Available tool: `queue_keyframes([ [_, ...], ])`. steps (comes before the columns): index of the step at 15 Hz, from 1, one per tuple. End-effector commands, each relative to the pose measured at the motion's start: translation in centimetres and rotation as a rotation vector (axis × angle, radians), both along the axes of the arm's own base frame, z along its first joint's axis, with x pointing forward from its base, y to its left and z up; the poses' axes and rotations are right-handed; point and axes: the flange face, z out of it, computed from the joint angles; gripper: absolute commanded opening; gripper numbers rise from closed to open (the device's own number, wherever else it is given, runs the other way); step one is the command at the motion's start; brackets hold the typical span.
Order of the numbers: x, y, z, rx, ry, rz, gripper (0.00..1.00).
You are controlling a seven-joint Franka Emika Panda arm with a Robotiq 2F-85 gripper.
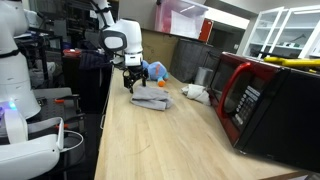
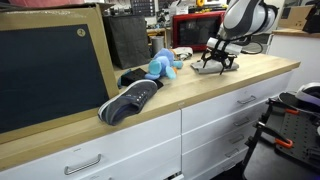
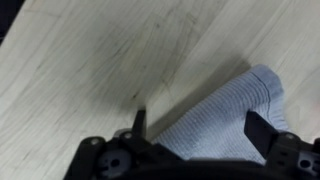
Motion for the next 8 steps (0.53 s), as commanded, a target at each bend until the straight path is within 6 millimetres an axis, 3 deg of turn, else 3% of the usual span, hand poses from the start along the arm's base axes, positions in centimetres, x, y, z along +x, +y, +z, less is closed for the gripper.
queue_keyframes([
  [1,1.5,1.8,-0.1,0.048,-0.019,-0.139,0.83],
  [8,2.2,3.3,-0.1,0.09,-0.051,-0.171,0.27],
])
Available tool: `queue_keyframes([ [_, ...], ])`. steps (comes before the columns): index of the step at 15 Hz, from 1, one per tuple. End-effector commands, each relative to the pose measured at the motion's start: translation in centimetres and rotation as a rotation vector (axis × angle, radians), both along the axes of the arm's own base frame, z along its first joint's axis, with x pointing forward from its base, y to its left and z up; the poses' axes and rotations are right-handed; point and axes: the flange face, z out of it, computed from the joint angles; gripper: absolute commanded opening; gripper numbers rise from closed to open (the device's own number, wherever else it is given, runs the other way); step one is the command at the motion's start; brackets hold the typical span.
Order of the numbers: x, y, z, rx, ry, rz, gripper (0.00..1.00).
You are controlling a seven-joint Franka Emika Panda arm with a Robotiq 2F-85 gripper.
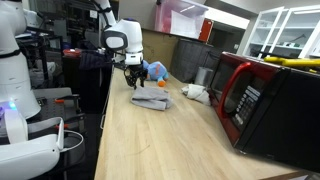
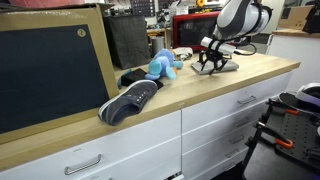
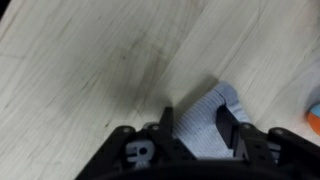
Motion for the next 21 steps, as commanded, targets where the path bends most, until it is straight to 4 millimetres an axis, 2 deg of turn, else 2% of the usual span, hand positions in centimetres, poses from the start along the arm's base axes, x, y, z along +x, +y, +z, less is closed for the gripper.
queue_keyframes([
  [1,0.8,1.1,-0.3,0.056,-0.038,-0.156,0.2],
  [3,1.0,1.1,0.0,0.077,-0.062,-0.21,0.05],
  [4,1.1,1.0,0.1,0.089,-0.075,-0.237,0.01],
  [8,0.5,-1.5,1.4,0.141,-0.114,-0.364,0.01],
  [15,-1.0,-8.9,5.4,0.266,-0.209,-0.62,0.01],
  [18,-2.5,-11.8,7.3,0.318,-0.244,-0.678,0.01],
  [21,-4.8,-14.2,9.1,0.363,-0.291,-0.697,0.01],
])
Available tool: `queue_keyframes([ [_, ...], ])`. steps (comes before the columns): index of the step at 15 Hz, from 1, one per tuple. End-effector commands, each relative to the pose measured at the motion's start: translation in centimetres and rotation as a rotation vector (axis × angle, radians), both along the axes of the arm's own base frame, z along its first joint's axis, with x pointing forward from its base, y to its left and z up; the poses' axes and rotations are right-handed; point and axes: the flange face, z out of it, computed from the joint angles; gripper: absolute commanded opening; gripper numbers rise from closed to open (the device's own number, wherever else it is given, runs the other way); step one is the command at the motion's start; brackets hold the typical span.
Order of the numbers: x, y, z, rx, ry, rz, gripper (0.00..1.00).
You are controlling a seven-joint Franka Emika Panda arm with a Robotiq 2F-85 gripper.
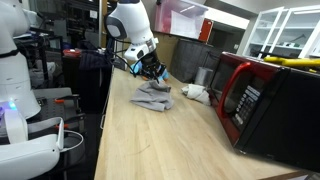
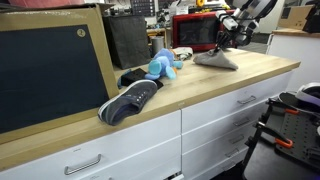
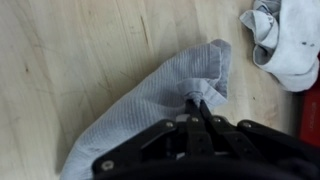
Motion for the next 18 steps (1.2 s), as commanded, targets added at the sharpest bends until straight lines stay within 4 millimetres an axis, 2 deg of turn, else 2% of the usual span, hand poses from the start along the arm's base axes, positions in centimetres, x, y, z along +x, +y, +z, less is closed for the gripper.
queue_keyframes([
  [1,-2.9,-2.0,2.6,0.05,-0.091,-0.023,0.01],
  [3,-4.9,-2.5,3.0,0.026,-0.137,-0.016,0.01],
  [5,-7.3,-2.1,2.7,-0.028,-0.17,0.029,0.01],
  [9,-12.8,-0.6,1.3,-0.118,-0.218,0.161,0.01],
  [11,-14.9,-0.2,0.1,-0.153,-0.232,0.189,0.01],
  [12,-13.5,-1.2,-0.3,-0.172,-0.229,0.186,0.01],
  [14,-14.8,-0.7,-1.4,-0.203,-0.23,0.166,0.01],
  [18,-12.9,-0.2,-3.3,-0.217,-0.213,0.098,0.01],
])
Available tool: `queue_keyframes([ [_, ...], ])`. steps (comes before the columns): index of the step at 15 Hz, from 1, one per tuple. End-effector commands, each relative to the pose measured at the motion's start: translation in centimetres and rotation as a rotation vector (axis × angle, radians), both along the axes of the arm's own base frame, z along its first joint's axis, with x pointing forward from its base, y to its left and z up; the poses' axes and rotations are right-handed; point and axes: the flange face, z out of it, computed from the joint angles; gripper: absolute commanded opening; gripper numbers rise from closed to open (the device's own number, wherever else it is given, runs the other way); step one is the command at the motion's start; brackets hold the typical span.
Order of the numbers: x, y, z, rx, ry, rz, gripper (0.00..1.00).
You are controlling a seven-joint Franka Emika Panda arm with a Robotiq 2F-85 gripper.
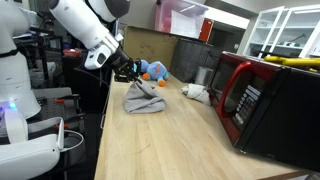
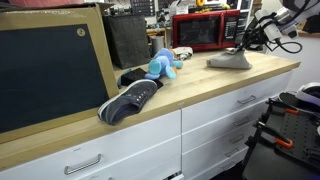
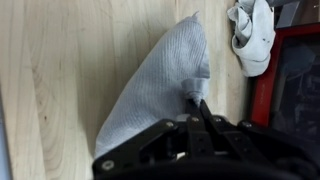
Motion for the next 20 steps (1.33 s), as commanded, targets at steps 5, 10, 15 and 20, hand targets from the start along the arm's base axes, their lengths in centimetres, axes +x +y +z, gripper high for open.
queue_keyframes([
  [5,5.0,-1.2,-4.0,-0.012,0.057,-0.145,0.01],
  [10,8.5,-5.4,-4.8,-0.006,0.059,-0.283,0.01],
  [15,7.6,-7.2,-6.3,-0.038,0.09,-0.25,0.01],
  [20,7.5,-7.4,-6.7,-0.084,0.135,-0.167,0.51],
])
